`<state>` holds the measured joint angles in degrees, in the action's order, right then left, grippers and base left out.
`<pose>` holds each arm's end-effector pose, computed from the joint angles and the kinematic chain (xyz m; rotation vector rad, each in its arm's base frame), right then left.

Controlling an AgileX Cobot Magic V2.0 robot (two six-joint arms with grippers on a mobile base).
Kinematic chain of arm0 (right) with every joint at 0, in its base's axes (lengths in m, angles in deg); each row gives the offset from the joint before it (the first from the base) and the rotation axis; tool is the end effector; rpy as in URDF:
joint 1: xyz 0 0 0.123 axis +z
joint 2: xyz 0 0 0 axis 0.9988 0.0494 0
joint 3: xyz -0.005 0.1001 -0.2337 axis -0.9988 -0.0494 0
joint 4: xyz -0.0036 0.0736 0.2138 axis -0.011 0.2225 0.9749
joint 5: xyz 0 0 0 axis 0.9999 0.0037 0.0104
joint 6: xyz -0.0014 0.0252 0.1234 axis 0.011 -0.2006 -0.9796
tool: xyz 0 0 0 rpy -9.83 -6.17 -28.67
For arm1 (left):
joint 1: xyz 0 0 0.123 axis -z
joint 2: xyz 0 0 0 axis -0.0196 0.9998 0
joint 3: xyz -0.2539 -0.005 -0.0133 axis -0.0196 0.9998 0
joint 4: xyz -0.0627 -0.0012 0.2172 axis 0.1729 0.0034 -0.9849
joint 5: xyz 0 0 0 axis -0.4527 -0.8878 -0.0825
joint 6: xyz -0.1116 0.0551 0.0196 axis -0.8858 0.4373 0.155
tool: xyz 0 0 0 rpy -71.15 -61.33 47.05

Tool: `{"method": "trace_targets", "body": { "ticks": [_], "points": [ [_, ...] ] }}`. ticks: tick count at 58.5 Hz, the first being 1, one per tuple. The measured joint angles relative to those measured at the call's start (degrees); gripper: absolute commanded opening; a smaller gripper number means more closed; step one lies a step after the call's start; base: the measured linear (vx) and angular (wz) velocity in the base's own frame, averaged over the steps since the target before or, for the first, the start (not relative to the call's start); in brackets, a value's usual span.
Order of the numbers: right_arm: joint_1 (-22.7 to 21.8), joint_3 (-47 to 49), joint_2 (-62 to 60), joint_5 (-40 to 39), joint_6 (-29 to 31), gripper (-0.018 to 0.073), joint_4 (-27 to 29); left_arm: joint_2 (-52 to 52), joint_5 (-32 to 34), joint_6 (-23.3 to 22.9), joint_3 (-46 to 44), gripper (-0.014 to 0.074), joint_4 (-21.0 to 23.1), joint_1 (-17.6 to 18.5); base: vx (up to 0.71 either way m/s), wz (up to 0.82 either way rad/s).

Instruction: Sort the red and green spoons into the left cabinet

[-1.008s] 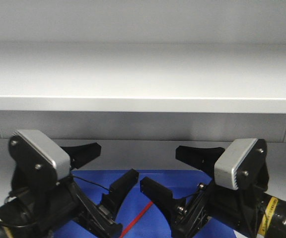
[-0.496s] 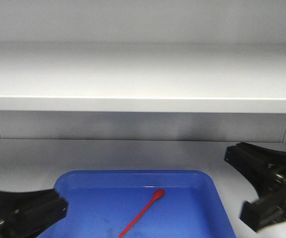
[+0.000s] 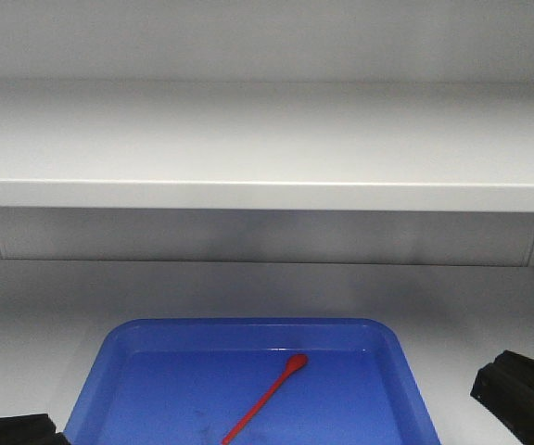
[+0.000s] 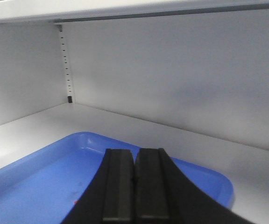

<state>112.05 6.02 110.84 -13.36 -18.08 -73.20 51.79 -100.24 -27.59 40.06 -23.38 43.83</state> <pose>0.1400 0.0930 0.3186 -0.4570 1.5111 0.5434 0.1214 -0.1192 0.3274 0.7382 1.8079 -0.5378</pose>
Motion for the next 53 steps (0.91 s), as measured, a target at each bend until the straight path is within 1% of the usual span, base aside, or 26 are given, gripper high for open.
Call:
{"method": "trace_targets", "body": {
  "ticks": [10,31,34,36,39,40,43,50,53],
  "points": [
    [0.00,0.00,0.00,-3.64,-0.44,-0.0004,-1.77,0.00,0.00,-0.04,0.00,0.0000,0.00,0.00,0.00,0.00],
    [0.00,0.00,0.00,-4.15,-0.49,-0.0004,-2.14,0.00,0.00,-0.04,0.00,0.0000,-0.05,0.00,0.00,0.00],
    [0.00,0.00,0.00,-4.15,-0.49,-0.0004,-2.14,0.00,0.05,0.47,0.00,0.0000,-0.89,-0.06,0.00,0.00],
    [0.00,0.00,0.00,-4.15,-0.49,-0.0004,-2.14,0.00,0.26,1.07,0.00,0.0000,-2.33,-0.33,0.00,0.00],
    [0.00,0.00,0.00,-4.20,-0.49,-0.0004,-2.14,0.00,1.09,1.94,0.00,0.0000,-5.13,-1.74,0.00,0.00],
    [0.00,0.00,0.00,-4.20,-0.49,-0.0004,-2.14,0.00,1.62,2.09,0.00,0.0000,-5.44,-2.30,0.00,0.00],
    [0.00,0.00,0.00,-4.20,-0.49,-0.0004,-2.14,0.00,3.08,2.28,0.00,0.0000,-6.94,-5.22,0.00,0.01],
    [0.00,0.00,0.00,-4.20,-0.49,-0.0004,-2.14,-0.58,7.80,2.32,0.00,0.0000,-7.63,-12.90,0.00,0.00],
    [0.00,0.00,0.00,-4.20,-0.49,-0.0004,-2.14,-1.27,10.01,2.34,0.26,0.0000,-7.57,-15.49,0.00,0.00]
  ]
}}
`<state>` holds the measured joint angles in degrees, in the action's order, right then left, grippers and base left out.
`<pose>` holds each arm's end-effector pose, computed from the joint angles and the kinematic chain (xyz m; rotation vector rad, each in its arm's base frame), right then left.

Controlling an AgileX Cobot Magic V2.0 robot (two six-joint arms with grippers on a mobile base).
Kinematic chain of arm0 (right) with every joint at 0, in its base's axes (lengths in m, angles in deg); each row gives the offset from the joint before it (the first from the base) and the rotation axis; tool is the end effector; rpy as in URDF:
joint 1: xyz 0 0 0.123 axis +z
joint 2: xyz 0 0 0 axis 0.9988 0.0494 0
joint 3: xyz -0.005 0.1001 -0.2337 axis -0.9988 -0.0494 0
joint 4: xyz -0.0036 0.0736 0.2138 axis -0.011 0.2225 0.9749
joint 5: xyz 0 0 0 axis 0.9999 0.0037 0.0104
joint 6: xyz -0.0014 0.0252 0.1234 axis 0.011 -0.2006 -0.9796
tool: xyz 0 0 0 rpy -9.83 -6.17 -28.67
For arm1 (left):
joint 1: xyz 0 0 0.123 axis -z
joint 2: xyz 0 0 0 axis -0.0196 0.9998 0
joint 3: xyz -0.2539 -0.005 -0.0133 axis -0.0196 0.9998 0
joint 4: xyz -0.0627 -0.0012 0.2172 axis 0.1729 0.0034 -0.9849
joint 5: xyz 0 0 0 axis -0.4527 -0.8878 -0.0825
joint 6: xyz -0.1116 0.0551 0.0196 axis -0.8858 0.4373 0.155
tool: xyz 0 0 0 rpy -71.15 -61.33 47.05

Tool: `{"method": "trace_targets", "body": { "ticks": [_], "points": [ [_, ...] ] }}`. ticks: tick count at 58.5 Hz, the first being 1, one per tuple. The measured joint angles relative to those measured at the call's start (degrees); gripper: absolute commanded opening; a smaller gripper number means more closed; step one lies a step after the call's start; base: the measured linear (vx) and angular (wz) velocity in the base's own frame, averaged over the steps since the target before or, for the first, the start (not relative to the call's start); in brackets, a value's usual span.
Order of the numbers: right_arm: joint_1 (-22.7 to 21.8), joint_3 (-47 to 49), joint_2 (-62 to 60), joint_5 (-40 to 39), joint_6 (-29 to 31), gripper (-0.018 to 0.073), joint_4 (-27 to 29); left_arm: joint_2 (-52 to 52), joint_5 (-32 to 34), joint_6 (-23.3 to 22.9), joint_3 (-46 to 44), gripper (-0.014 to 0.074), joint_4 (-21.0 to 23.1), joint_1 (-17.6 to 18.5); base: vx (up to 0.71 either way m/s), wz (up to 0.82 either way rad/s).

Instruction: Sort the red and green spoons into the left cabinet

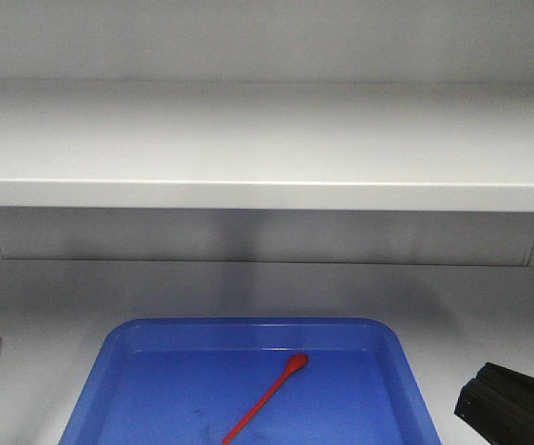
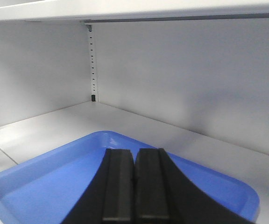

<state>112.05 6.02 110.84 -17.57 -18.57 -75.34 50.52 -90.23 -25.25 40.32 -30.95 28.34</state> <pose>0.1342 0.1002 0.3196 -0.5326 1.4814 0.5797 0.1527 -0.0766 0.3507 0.5316 1.6459 -0.2204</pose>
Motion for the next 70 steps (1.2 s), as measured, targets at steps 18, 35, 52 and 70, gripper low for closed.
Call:
{"method": "trace_targets", "body": {
  "ticks": [18,35,52,70],
  "points": [
    [0.00,0.00,0.00,0.00,0.00,-0.0004,0.00,-16.61,17.40,0.16,20.10,0.0000,6.23,-9.35,0.00,0.00],
    [0.00,0.00,0.00,0.00,0.00,-0.0004,0.00,-35.36,25.50,0.16,43.54,0.0000,8.28,-13.92,0.00,0.00],
    [0.00,0.00,0.00,-0.13,0.00,-0.0004,-0.12,-39.30,23.20,0.66,44.39,0.0000,8.62,-13.92,0.00,0.00],
    [0.00,0.00,0.00,-0.15,0.00,-0.0004,-0.19,-39.30,20.59,0.66,44.39,0.0000,8.62,-13.92,0.00,0.00]
  ]
}}
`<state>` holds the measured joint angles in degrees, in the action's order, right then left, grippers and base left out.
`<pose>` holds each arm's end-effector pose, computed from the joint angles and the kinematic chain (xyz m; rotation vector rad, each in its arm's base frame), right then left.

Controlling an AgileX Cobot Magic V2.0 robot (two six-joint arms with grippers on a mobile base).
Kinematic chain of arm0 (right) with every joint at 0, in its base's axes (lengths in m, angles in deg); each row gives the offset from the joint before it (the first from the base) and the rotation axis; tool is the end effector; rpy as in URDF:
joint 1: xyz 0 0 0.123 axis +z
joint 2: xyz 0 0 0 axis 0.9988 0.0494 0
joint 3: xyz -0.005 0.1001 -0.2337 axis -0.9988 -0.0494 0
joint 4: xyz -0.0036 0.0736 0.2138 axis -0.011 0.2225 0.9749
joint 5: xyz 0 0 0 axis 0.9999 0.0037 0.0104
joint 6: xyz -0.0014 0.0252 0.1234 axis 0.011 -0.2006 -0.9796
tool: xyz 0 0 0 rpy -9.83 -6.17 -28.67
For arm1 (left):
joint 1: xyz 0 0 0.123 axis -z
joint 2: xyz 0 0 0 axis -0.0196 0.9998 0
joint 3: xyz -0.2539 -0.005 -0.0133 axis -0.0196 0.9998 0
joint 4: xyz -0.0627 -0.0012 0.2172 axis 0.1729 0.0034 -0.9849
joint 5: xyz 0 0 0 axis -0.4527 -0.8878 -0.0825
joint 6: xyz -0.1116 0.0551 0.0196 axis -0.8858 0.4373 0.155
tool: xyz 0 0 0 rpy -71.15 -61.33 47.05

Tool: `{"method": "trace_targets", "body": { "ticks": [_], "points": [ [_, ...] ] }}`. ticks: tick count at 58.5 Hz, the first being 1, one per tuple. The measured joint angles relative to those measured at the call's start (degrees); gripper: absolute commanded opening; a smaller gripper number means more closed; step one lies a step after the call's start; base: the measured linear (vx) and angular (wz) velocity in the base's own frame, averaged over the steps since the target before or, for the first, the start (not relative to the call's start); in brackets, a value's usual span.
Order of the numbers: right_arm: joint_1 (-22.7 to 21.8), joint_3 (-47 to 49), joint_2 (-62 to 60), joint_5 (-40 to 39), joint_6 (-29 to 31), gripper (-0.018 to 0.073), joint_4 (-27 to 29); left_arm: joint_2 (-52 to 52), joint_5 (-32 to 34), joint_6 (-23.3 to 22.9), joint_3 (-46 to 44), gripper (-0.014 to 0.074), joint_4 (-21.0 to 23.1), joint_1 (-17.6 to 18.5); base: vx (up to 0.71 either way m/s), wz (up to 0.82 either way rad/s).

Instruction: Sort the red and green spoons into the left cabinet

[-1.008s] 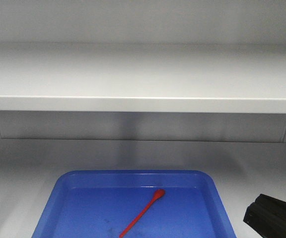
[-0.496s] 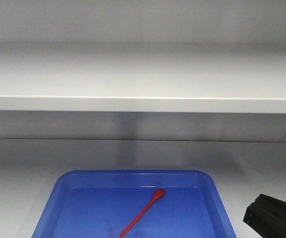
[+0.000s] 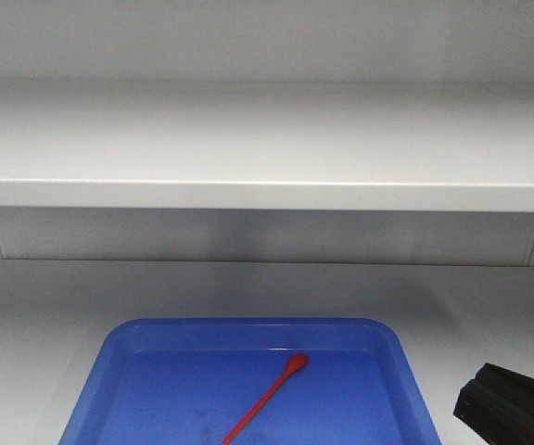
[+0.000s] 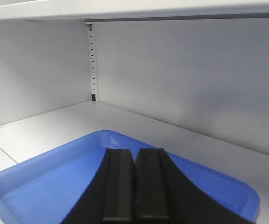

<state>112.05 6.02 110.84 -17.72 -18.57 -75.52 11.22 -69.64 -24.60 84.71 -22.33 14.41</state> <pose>0.1339 0.1005 0.3195 -0.5370 1.4801 0.5793 0.0936 -0.0214 0.2138 0.1819 1.4454 -0.1661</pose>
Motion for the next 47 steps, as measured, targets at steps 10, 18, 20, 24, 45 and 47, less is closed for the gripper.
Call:
{"method": "trace_targets", "body": {
  "ticks": [10,18,20,24,45,47],
  "points": [
    [0.00,0.00,0.00,0.00,0.00,-0.0004,-0.10,0.00,-0.04,0.00,0.00,0.0000,0.00,0.00,0.00,0.00],
    [0.00,0.00,0.00,0.00,0.00,-0.0004,-0.16,0.00,-0.04,0.00,0.00,0.0000,0.00,0.00,0.00,0.00],
    [0.00,0.00,0.00,0.00,0.00,-0.0004,-0.16,0.00,-0.04,0.00,0.00,0.0000,0.00,0.00,0.00,0.00],
    [0.00,0.00,0.00,0.00,0.00,-0.0004,-0.16,0.00,-0.04,0.00,0.00,0.0000,0.00,0.00,0.00,0.00],
    [0.00,-0.50,2.93,20.75,44.86,-0.0004,49.63,0.00,-0.04,0.00,0.00,0.0000,0.00,0.00,0.00,0.00],
    [0.00,-0.56,2.87,22.27,50.79,-0.0004,54.11,0.00,-0.04,0.00,0.00,0.0000,0.00,0.00,0.00,0.00]
  ]
}}
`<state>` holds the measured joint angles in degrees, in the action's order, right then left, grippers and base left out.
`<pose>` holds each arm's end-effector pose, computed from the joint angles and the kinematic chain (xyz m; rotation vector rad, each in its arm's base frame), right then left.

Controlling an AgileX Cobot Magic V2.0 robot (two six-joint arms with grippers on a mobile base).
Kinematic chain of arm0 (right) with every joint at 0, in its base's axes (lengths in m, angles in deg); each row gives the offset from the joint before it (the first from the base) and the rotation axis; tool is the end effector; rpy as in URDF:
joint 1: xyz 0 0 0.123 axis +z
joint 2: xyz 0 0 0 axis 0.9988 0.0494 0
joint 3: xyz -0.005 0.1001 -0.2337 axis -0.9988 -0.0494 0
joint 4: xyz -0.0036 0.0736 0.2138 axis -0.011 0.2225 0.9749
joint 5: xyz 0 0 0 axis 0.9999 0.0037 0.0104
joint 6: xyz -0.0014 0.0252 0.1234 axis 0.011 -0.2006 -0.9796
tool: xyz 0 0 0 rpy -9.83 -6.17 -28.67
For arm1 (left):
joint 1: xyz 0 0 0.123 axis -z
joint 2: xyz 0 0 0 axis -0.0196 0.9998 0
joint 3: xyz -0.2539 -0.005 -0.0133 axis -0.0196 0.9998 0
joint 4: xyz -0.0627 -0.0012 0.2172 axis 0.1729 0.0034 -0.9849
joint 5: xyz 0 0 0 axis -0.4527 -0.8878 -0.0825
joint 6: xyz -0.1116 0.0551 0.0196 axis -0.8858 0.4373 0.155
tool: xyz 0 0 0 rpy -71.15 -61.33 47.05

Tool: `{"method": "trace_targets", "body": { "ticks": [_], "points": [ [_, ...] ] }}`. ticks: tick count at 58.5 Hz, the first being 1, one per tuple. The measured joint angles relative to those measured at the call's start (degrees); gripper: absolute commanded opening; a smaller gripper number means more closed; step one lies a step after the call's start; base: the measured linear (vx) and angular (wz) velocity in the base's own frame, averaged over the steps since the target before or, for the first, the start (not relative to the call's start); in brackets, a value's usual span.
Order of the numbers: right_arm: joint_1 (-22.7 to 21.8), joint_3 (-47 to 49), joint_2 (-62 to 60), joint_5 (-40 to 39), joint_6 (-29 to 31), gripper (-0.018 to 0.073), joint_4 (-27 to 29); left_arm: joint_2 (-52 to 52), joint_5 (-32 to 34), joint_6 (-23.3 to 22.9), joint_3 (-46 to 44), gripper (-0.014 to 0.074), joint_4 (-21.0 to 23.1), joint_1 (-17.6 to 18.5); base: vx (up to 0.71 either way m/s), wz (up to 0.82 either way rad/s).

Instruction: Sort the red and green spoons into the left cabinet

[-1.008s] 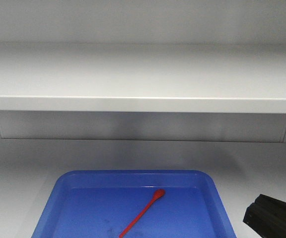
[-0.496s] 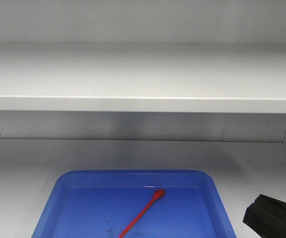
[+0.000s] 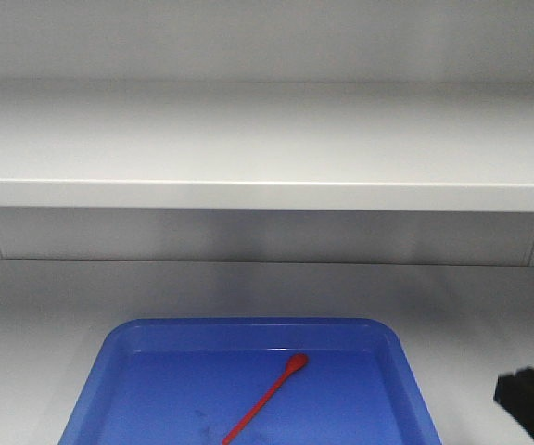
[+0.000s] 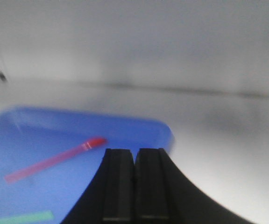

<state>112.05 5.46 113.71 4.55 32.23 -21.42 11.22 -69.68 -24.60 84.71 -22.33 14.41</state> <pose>0.1620 0.0693 0.2883 -0.2842 1.7465 0.3353 0.0936 -0.0214 0.2137 0.1821 1.4461 -0.1661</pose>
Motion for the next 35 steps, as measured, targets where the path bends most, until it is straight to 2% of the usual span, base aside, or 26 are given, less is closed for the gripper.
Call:
{"method": "trace_targets", "body": {
  "ticks": [4,8,13,17,23,35],
  "points": [
    [0.00,0.01,-1.15,2.62,13.03,-0.0004,9.18,0.00,0.00,0.00,0.00,0.0000,0.00,0.00,0.00,0.00],
    [-0.53,-0.28,-3.75,4.30,22.38,-0.0004,16.03,0.00,0.00,0.00,0.00,0.0000,0.00,0.00,0.00,0.00],
    [-3.57,-2.52,-8.25,3.67,29.81,-0.0004,22.37,0.00,0.00,0.02,0.00,0.0000,0.00,0.00,0.00,0.00],
    [-7.24,-6.96,-13.35,1.52,32.04,-0.0004,26.68,0.00,0.00,0.02,0.00,0.0000,0.00,0.00,0.00,0.00],
    [-11.97,-16.16,-20.77,-1.75,31.18,-0.0004,30.11,0.00,0.00,0.02,0.00,0.0000,0.00,0.00,0.00,0.00],
    [-19.63,-28.99,-34.74,-3.36,25.41,-0.0004,31.32,0.00,0.00,0.02,0.00,0.0000,0.00,0.00,0.00,0.00]
  ]
}}
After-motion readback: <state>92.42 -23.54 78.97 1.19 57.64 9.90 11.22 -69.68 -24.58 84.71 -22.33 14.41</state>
